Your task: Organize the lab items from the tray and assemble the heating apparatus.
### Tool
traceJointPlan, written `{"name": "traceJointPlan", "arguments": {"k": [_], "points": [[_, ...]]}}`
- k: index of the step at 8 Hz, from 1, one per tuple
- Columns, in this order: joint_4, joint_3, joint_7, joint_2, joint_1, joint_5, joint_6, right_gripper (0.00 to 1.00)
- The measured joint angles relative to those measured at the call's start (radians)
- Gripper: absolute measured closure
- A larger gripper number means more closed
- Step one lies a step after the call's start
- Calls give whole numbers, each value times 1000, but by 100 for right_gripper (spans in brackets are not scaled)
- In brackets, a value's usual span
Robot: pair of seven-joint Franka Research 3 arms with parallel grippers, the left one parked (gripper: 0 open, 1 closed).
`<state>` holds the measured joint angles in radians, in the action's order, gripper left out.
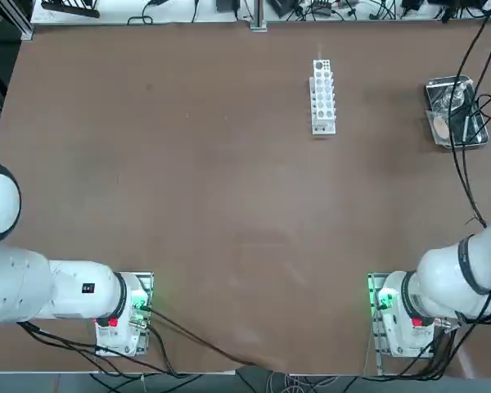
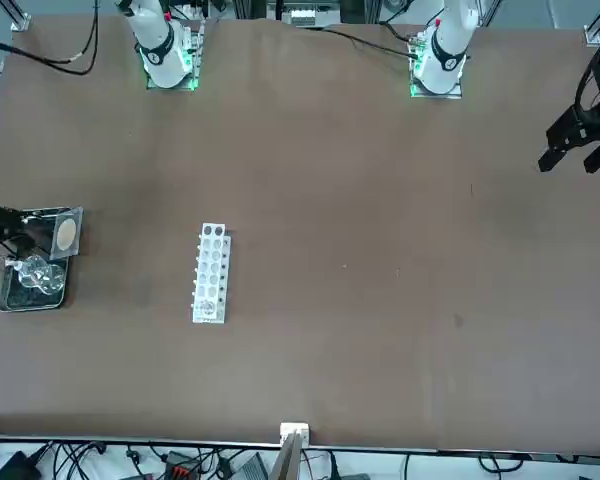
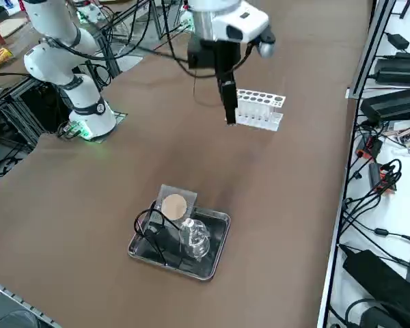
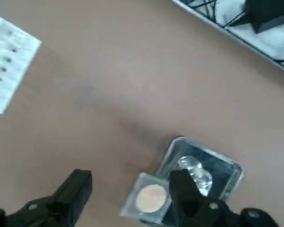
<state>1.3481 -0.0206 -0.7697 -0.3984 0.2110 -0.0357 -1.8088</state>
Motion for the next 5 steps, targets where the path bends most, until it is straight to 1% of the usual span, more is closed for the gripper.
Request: {"name": "traceJointPlan", "arguments": {"k": [1,2,3,5], "points": [[37,-62,-74,-1,-23,-51,-56,0],[76,-116,-135,-2,-44,-91,-107,0],[107,-152,-173,-2,-57,-106,-141,0],[137,-192,-225,-7,-71,-112,-156,0]]}}
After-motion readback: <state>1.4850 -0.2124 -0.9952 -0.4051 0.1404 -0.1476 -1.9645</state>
